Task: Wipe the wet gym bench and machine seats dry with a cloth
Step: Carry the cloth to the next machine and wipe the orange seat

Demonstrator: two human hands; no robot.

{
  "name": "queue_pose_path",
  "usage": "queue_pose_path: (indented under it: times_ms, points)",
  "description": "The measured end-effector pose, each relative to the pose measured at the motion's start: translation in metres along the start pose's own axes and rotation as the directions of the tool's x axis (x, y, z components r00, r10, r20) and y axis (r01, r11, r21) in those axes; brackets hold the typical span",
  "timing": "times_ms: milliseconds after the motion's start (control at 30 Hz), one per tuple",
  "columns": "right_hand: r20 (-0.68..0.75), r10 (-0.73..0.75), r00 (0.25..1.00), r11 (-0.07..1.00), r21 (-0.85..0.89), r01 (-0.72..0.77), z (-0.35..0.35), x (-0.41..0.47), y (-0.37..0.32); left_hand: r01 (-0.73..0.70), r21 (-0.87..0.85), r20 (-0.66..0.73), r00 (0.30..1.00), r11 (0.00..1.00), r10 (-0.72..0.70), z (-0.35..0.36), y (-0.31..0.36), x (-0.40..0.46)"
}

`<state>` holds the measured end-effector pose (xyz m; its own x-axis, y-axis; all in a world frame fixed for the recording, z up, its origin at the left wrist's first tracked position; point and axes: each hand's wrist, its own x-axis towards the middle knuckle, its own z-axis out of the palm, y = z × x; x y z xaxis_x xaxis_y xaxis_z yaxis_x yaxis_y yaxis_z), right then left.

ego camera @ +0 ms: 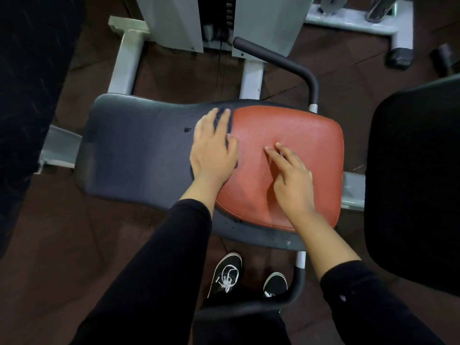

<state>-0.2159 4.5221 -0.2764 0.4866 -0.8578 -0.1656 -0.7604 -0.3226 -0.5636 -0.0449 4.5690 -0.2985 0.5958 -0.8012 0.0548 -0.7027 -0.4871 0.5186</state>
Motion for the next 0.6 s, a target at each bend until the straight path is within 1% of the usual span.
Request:
queue_pose_path:
  times_ms: [33,67,133,167,200,267,300,367,500,533,600]
  points:
    - [0.001,-0.006,1.000,1.000,0.013,0.006,-0.001,0.001,0.001,0.089,-0.065,-0.007,0.996,0.994,-0.089,-0.004,-0.003,-0.005]
    - [0.003,-0.010,1.000,1.000,0.020,0.010,-0.003,0.002,0.002,0.147,-0.112,-0.006,0.989,0.983,-0.148,-0.007,-0.005,-0.014]
    - [0.016,-0.010,1.000,1.000,0.023,0.010,-0.003,0.002,0.002,0.179,-0.113,-0.005,0.984,0.977,-0.181,-0.011,-0.007,-0.039]
    - [0.022,-0.007,1.000,1.000,0.022,0.007,-0.002,0.001,0.002,0.152,-0.060,-0.012,0.988,0.987,-0.153,-0.009,-0.005,-0.054]
    - [0.022,-0.009,1.000,1.000,0.024,0.009,-0.002,-0.001,0.003,0.090,0.028,-0.016,0.996,0.996,-0.089,-0.006,-0.002,-0.069]
    - [0.011,-0.012,1.000,0.999,0.050,0.011,-0.001,-0.002,0.004,-0.099,0.223,0.034,0.995,0.970,0.093,0.004,0.007,-0.092]
    - [0.008,-0.006,1.000,0.998,0.066,0.005,-0.001,-0.002,0.004,-0.188,0.279,0.076,0.982,0.942,0.173,0.009,0.010,-0.097]
    - [0.003,0.008,1.000,0.996,0.093,-0.008,-0.001,-0.001,0.004,-0.302,0.291,0.128,0.953,0.908,0.276,0.013,0.015,-0.090]
    - [0.007,0.030,1.000,0.993,0.112,-0.030,-0.002,0.002,0.003,-0.418,0.231,0.191,0.905,0.878,0.381,0.013,0.023,-0.043]
    - [0.008,0.027,1.000,0.994,0.110,-0.028,-0.002,0.002,0.004,-0.421,0.223,0.186,0.904,0.880,0.385,0.013,0.024,-0.031]
    - [0.009,0.012,1.000,0.994,0.106,-0.013,-0.001,0.002,0.006,-0.363,0.226,0.144,0.930,0.904,0.337,0.016,0.025,-0.013]
